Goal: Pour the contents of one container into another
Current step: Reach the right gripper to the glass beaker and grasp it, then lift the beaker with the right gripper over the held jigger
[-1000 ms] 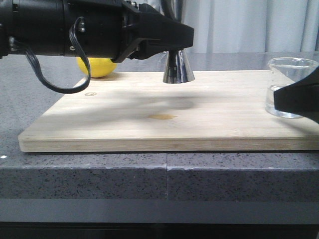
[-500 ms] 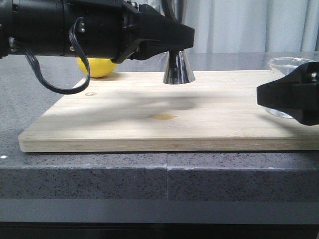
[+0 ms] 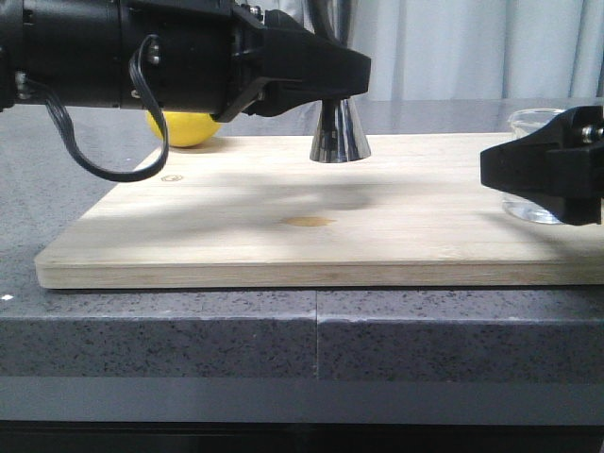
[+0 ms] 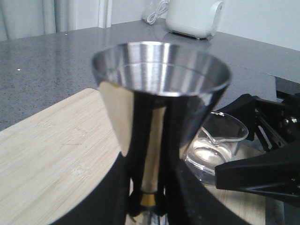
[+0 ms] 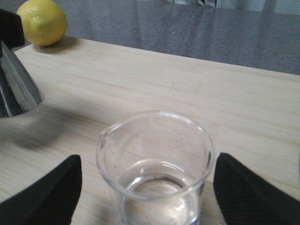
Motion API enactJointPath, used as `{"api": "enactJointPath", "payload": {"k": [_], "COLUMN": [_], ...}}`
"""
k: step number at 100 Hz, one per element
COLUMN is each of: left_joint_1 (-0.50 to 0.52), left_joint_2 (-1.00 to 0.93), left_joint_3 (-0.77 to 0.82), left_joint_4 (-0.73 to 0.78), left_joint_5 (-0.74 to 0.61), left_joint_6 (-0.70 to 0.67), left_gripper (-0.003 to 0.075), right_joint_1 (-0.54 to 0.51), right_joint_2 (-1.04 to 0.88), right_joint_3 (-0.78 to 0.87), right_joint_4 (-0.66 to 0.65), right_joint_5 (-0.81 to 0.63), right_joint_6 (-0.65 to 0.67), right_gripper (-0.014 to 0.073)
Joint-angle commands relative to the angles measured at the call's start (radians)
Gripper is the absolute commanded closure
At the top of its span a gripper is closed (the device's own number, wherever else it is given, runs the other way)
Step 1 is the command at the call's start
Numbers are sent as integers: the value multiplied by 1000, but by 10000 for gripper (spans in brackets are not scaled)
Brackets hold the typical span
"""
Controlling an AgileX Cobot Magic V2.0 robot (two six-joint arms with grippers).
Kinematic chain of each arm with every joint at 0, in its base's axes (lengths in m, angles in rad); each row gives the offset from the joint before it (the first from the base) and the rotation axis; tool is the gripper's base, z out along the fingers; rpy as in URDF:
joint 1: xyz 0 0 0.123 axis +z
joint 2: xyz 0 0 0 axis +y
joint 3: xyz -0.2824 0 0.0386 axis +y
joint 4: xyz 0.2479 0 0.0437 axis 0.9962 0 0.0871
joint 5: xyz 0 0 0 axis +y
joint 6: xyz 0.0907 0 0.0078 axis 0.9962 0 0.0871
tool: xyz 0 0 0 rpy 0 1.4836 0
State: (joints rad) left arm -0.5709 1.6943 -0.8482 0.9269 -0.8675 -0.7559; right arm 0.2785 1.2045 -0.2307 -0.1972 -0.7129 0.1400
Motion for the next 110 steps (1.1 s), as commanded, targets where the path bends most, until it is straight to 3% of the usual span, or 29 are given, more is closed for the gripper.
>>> {"api": "enactJointPath", "payload": {"k": [1,49,73,110], "left_joint_1": [-2,-2,-2,-2], "left_joint_2": [-50,-50,-50,-50], "left_joint_3": [-27,-27,-27,-27], "left_joint_4": [-38,-36,-36,-36], "left_joint_5": [-82,-84,-84,-88], "left_joint_6": [-7,-7,-7,-7], "left_gripper": [741,741,741,741], "right_joint_1": [1,1,1,1], "right_joint_2": [-9,-9,-9,-9], "right_joint_3": [-24,-24,-24,-24], "right_joint_4": [12,12,12,12], "right_joint_5": [-85,-70,-70,-70], "right_joint_6": [-13,-13,-13,-13], "right_gripper": [70,72,229,322]}}
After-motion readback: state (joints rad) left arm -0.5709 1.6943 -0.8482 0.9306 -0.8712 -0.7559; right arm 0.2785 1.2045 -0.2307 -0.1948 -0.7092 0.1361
